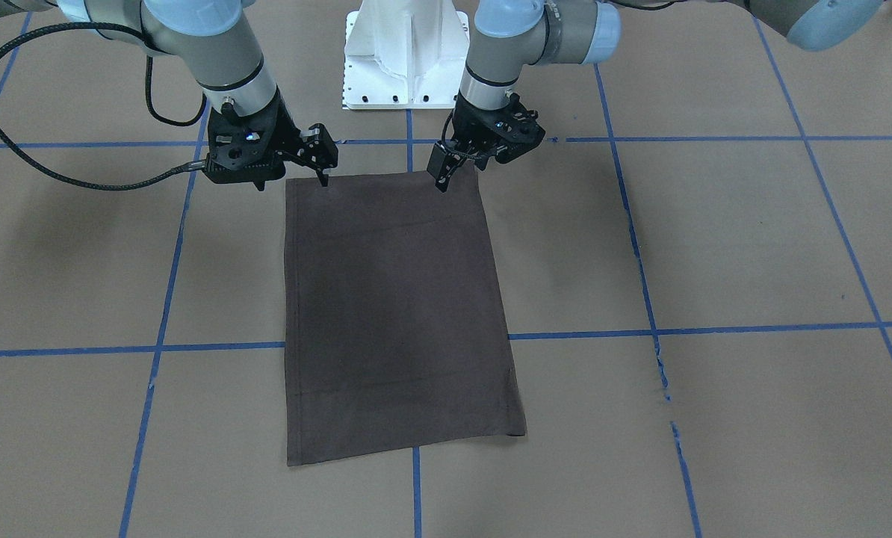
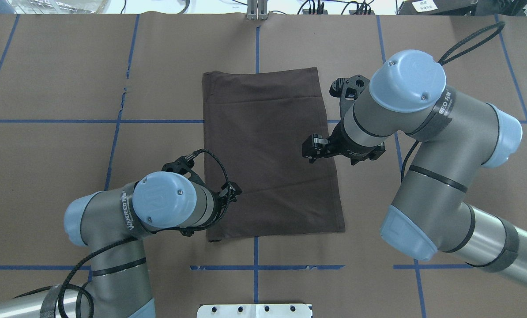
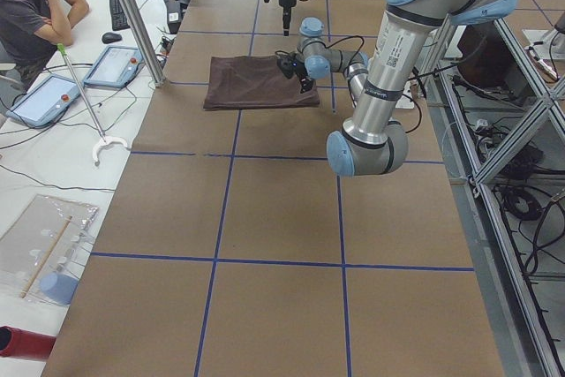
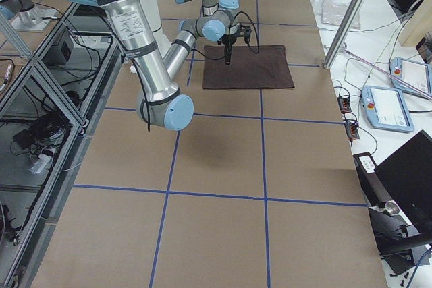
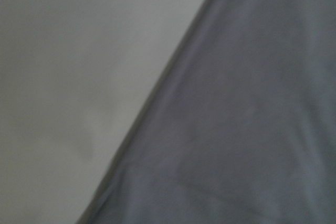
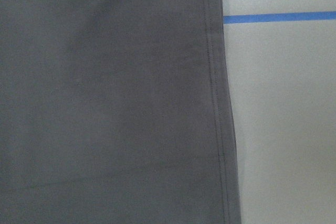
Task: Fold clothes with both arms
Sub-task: 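Hold the right gripper at the side edge while the left holds the near corner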
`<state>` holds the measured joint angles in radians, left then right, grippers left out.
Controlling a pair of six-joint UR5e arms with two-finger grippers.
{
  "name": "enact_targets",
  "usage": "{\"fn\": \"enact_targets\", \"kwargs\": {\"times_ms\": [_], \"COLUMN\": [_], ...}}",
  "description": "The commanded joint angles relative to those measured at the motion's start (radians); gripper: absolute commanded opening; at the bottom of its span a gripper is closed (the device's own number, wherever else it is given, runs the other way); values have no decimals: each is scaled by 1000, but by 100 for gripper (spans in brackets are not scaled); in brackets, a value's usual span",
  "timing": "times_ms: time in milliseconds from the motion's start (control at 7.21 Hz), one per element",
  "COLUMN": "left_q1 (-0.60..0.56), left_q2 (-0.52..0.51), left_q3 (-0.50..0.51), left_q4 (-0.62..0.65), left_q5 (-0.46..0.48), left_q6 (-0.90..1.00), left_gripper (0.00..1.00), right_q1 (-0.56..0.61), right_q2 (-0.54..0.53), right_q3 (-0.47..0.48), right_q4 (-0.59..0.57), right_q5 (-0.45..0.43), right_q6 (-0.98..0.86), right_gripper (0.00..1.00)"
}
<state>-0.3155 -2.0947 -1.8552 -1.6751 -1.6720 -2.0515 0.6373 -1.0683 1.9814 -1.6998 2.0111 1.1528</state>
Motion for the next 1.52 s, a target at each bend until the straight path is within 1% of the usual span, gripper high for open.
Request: {"fn": "enact_targets", "kwargs": {"times_ms": [0, 277, 832, 970, 1109, 1248, 1386], "left_q1": [32, 32, 67, 75, 75, 75, 75], "left_q2": [27, 31, 27, 19, 13, 10, 10], "left_q3": [8, -31, 40, 40, 39, 40, 39], "left_q4": [14, 18, 12, 12, 14, 14, 14], "left_q5": [17, 18, 17, 17, 17, 17, 18], "left_q6": [-3, -6, -9, -12, -15, -15, -13], "left_gripper": [99, 99, 99, 99, 96, 79, 64], "right_q1": [2, 9, 5, 9, 18, 22, 24], "right_q2": [4, 5, 5, 5, 5, 5, 5], "right_q3": [1, 22, 43, 43, 43, 43, 43], "right_q4": [0, 0, 0, 0, 0, 0, 0], "right_q5": [0, 8, 17, 17, 17, 20, 24], "right_q6": [1, 10, 36, 36, 34, 34, 36], "right_gripper": [100, 100, 100, 100, 100, 100, 100]}}
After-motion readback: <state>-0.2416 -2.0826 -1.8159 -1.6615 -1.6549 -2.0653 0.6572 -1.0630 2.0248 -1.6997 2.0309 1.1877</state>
